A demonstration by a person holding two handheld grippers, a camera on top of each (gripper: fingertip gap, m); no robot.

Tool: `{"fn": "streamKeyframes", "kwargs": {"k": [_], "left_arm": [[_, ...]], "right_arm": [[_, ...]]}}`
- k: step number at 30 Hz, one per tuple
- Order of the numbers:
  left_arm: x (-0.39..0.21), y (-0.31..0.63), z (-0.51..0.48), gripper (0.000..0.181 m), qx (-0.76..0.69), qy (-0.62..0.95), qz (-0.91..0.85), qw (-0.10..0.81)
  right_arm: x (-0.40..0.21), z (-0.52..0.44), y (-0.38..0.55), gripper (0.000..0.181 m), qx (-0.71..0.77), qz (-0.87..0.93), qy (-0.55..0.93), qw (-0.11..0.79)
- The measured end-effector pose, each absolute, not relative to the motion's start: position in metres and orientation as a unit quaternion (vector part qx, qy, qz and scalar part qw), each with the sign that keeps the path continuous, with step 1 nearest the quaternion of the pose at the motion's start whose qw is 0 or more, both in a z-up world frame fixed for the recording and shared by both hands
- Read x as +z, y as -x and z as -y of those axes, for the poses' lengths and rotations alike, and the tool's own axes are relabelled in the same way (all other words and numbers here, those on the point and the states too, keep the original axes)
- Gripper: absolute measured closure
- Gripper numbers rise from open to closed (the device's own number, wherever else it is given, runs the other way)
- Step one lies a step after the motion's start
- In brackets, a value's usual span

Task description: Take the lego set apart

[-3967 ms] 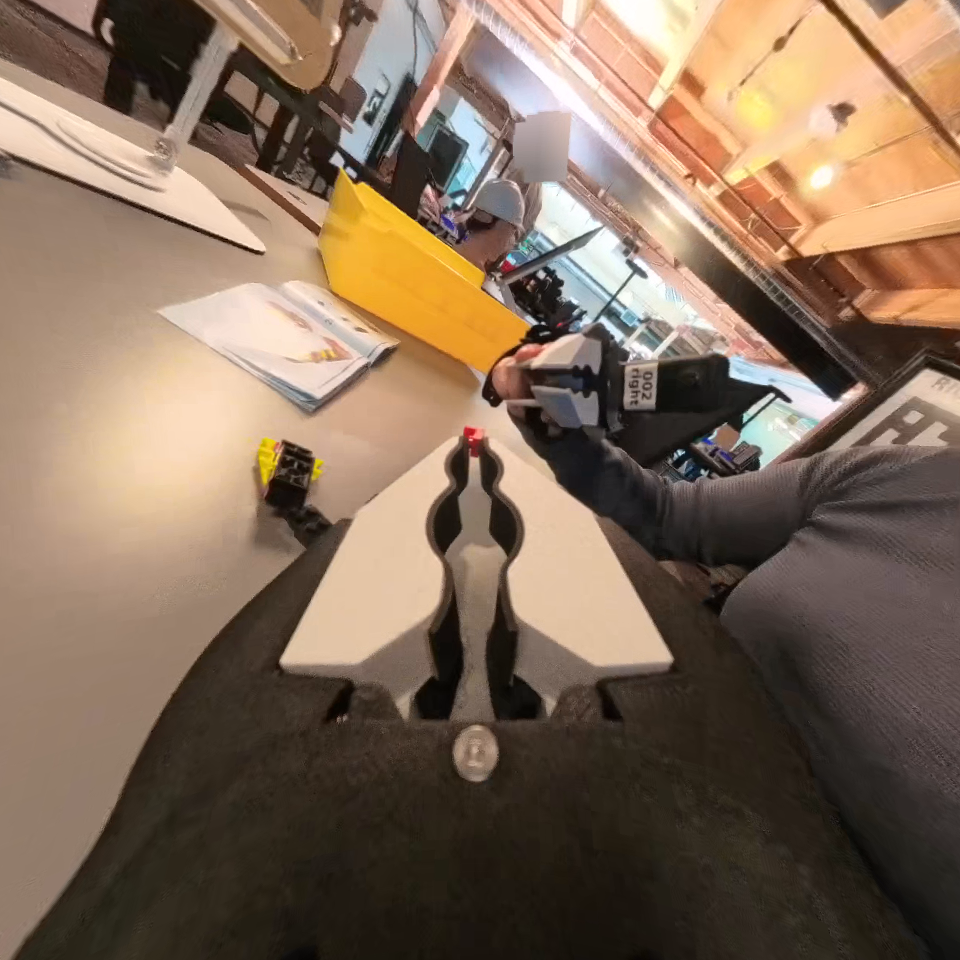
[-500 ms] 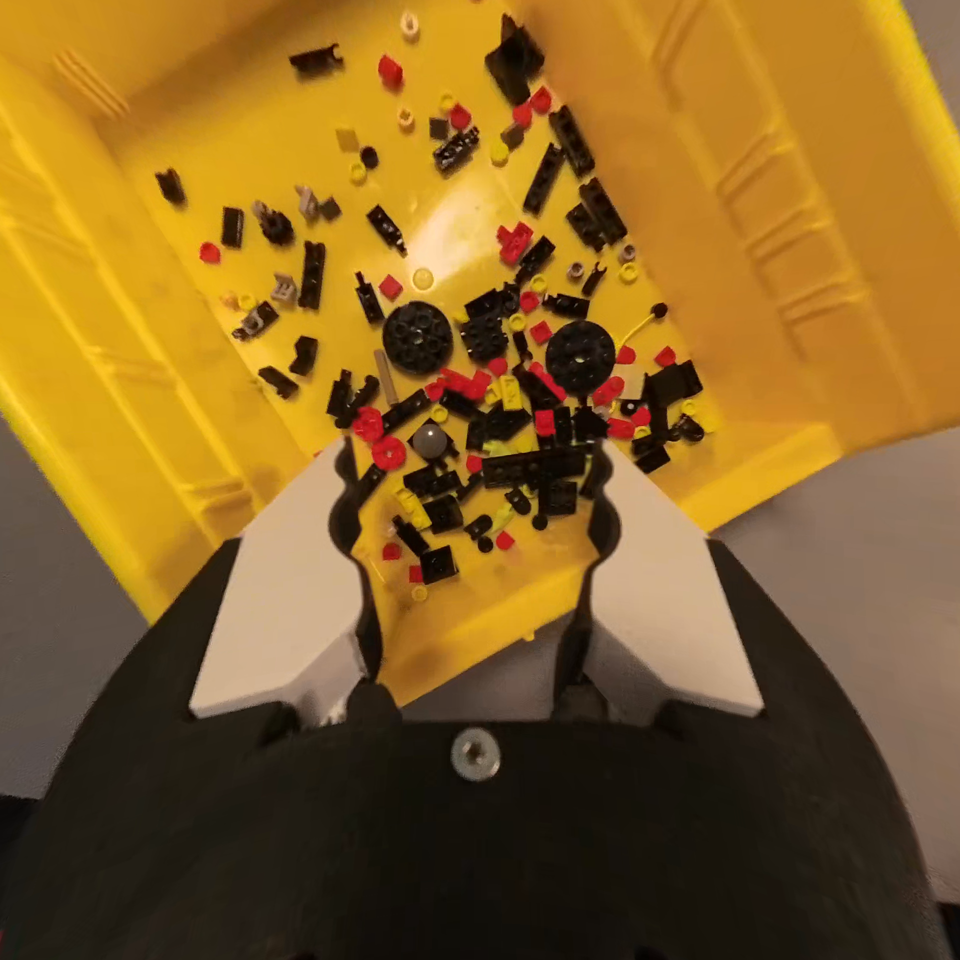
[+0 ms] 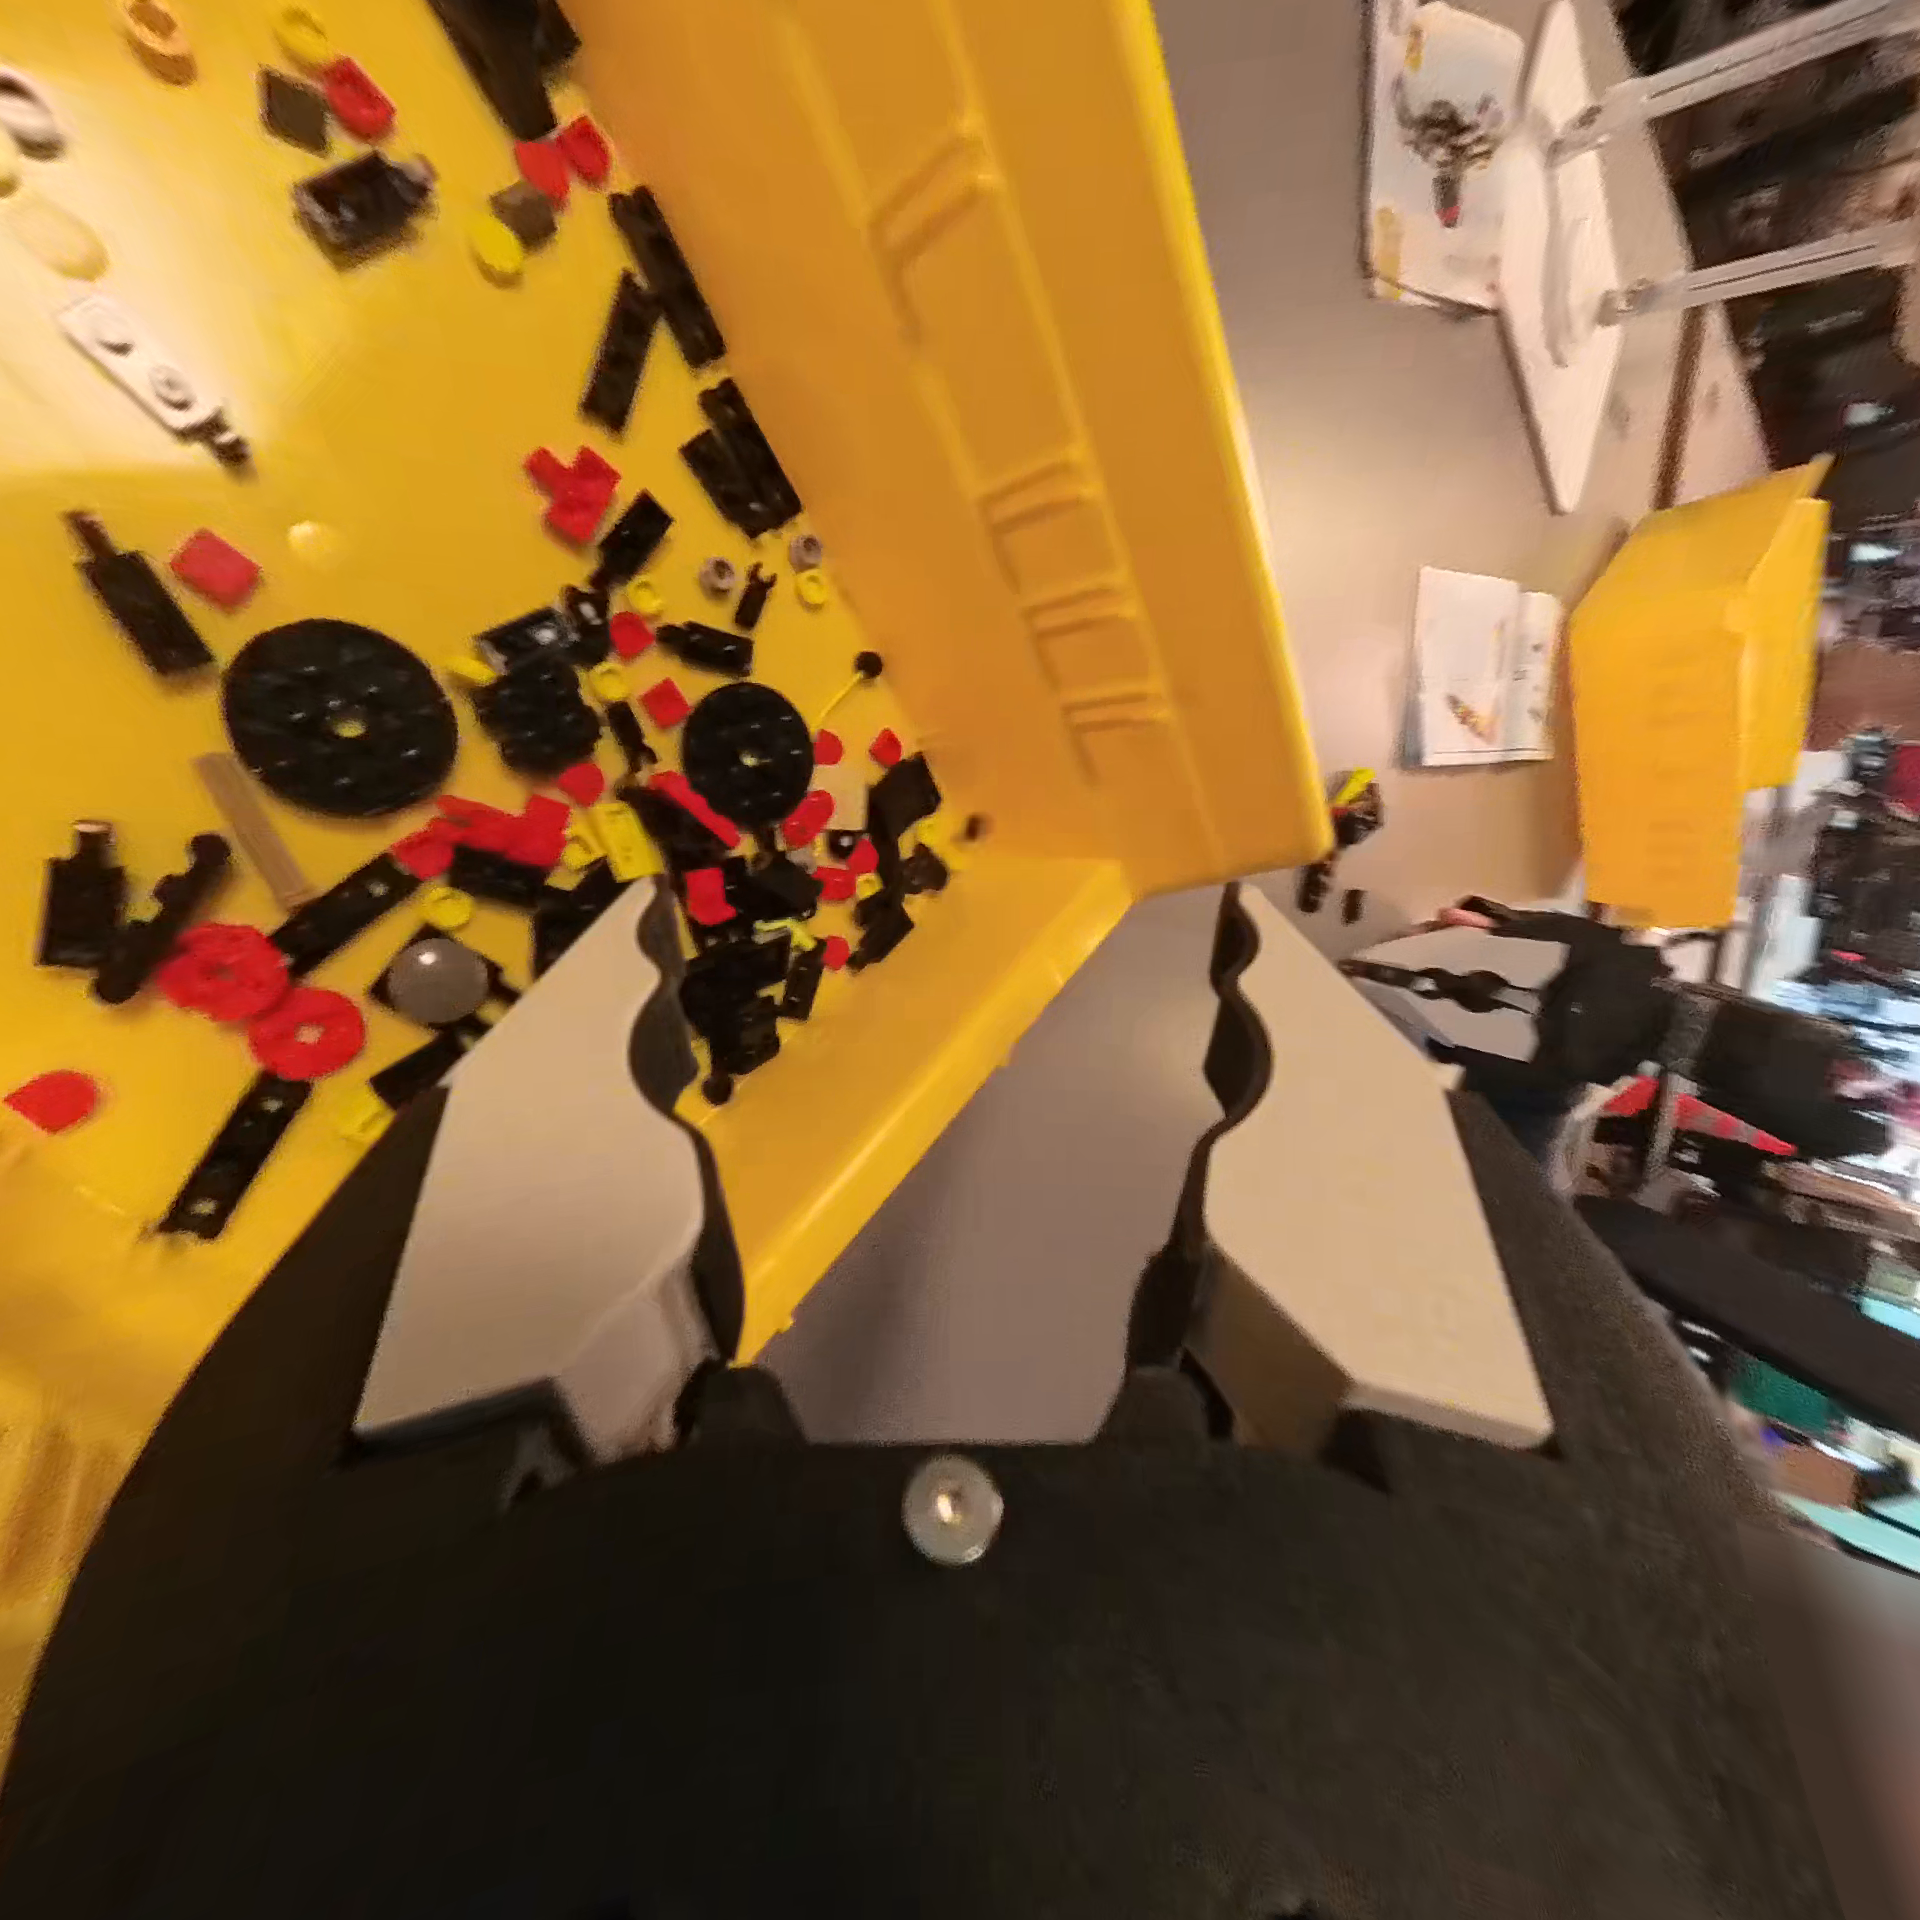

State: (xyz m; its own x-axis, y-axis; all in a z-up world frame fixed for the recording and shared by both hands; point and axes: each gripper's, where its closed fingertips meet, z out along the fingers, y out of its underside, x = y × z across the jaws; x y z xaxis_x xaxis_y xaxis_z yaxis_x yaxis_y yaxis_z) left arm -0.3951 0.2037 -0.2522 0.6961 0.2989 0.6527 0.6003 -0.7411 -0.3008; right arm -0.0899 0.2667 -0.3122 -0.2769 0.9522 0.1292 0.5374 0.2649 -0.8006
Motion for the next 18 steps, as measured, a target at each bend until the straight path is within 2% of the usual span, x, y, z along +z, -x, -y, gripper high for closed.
{"fn": "streamKeyframes", "kwargs": {"k": [2, 4, 8, 10, 13, 18], "left_arm": [[-0.238, 0.390, -0.210, 0.088, -0.325, 0.867, 0.251, 0.281], [-0.211, 0.378, -0.220, 0.098, -0.325, 0.850, 0.220, 0.352], [-0.166, 0.284, -0.230, 0.123, -0.271, 0.823, 0.019, 0.498], [-0.180, 0.223, -0.227, 0.138, -0.221, 0.827, -0.102, 0.507], [-0.218, 0.144, -0.221, 0.150, -0.177, 0.815, -0.261, 0.486], [-0.255, 0.090, -0.224, 0.156, -0.142, 0.774, -0.376, 0.489]], "right_arm": [[-0.306, -0.272, 0.092, 0.179, 0.323, 0.722, 0.502, 0.349], [-0.294, -0.279, 0.096, 0.179, 0.306, 0.714, 0.475, 0.414], [-0.277, -0.277, 0.100, 0.179, 0.259, 0.712, 0.401, 0.514], [-0.268, -0.273, 0.103, 0.179, 0.234, 0.708, 0.360, 0.561], [-0.260, -0.261, 0.105, 0.179, 0.214, 0.706, 0.310, 0.600], [-0.250, -0.246, 0.102, 0.179, 0.238, 0.702, 0.262, 0.617]]}}
